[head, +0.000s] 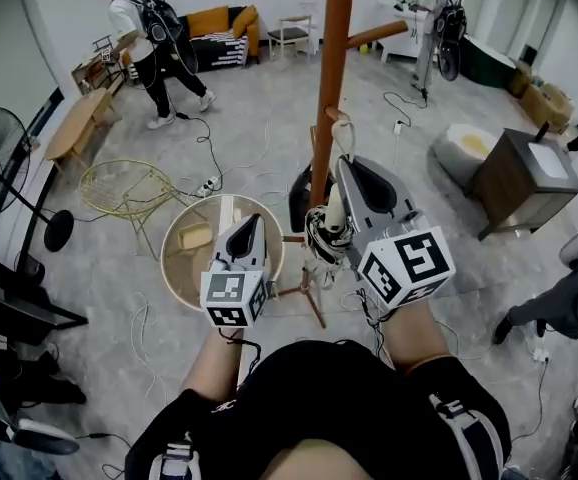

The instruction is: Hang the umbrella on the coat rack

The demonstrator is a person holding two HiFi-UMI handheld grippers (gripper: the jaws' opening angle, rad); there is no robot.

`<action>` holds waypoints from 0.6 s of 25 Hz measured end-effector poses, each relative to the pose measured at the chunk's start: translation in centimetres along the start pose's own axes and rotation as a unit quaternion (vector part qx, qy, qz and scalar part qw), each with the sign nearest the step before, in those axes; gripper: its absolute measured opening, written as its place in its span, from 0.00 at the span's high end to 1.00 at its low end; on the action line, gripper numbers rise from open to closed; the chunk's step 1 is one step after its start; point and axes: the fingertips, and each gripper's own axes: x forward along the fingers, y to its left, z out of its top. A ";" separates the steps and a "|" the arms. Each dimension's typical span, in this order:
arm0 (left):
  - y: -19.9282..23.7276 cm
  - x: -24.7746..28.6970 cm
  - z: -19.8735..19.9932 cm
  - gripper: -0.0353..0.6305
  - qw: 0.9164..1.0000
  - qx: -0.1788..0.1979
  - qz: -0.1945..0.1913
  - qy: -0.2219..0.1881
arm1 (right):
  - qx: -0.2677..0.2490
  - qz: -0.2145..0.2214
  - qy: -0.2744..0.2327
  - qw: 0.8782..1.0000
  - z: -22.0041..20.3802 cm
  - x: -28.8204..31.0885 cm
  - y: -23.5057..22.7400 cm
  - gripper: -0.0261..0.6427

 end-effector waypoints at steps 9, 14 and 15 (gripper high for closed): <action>-0.4 4.0 0.6 0.92 1.000 0.003 0.013 -0.003 | 0.031 0.024 0.009 0.999 0.3 2.6 -4.1 0.93; 0.4 3.9 0.3 0.92 1.000 0.001 0.023 -0.002 | 0.035 0.021 0.016 0.999 -0.4 3.4 -4.6 0.93; 0.5 3.9 0.3 0.92 1.000 0.002 0.025 -0.004 | 0.034 0.019 0.019 0.999 -0.7 3.6 -4.7 0.93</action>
